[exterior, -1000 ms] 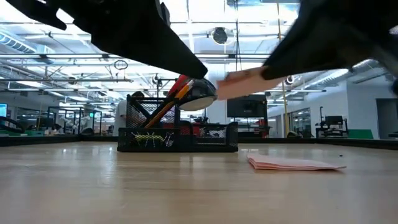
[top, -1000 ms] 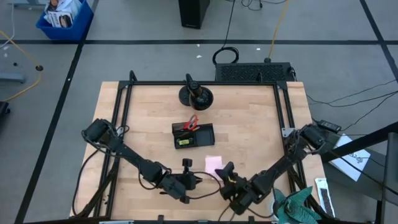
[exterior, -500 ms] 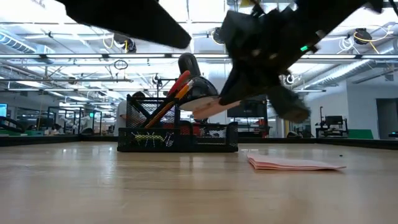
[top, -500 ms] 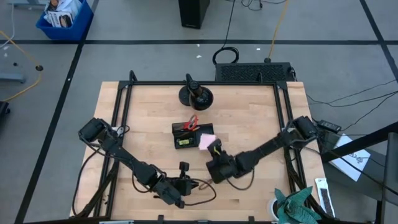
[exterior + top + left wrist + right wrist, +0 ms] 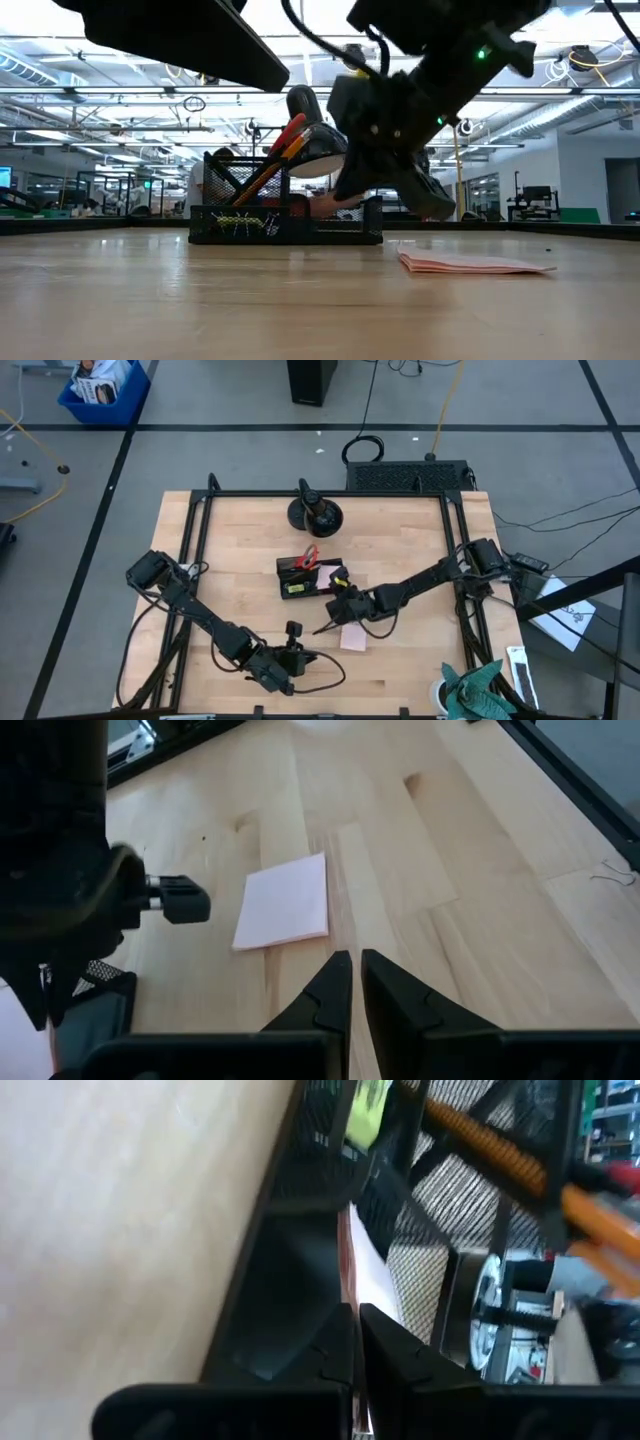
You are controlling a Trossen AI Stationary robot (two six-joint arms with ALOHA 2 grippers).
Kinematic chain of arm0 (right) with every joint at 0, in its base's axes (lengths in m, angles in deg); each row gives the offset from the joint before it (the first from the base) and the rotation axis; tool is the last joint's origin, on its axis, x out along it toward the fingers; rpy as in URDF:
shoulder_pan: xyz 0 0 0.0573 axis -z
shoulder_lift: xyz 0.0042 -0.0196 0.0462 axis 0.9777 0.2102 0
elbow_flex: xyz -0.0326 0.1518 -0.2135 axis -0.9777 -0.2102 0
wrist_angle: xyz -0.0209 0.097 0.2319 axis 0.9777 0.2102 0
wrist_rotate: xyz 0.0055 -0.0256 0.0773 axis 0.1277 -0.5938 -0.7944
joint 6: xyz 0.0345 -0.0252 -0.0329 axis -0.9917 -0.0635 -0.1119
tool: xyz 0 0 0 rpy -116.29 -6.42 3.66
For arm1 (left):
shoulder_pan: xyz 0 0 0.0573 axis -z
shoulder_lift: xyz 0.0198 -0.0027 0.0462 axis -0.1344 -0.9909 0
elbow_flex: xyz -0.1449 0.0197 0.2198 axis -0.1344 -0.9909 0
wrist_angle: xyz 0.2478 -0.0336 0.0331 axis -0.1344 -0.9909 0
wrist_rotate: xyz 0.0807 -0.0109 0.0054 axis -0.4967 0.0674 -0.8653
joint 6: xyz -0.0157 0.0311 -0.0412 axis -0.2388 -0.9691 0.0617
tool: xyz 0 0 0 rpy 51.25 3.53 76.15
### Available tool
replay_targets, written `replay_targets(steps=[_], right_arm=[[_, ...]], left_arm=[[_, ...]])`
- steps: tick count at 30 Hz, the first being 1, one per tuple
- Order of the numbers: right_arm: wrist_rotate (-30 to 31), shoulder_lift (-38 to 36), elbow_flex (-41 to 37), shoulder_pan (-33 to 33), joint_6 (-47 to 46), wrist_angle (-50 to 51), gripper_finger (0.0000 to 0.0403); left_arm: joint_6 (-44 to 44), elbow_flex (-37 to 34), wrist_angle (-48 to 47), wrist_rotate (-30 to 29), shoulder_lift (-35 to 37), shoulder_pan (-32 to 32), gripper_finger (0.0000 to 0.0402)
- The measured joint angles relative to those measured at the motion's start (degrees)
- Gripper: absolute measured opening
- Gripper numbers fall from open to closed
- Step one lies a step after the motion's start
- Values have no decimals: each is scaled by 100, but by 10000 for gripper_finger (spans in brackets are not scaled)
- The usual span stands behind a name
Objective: Pick and place office supplies into organizer
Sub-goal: Put the pink sticky notes into the black desk organizer
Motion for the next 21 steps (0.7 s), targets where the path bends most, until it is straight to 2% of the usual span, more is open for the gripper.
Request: replay_targets(steps=[4,13,21], right_arm=[[-8,0,-77,118,-80,2,0],[-540,-11,-77,245,-368,-18,2],[-641,-24,-63,236,-501,-1,62]], left_arm=[[-11,0,0,1,0,4,35],[-9,0,-6,0,0,-22,35],[37,0,-6,2,0,-24,35]])
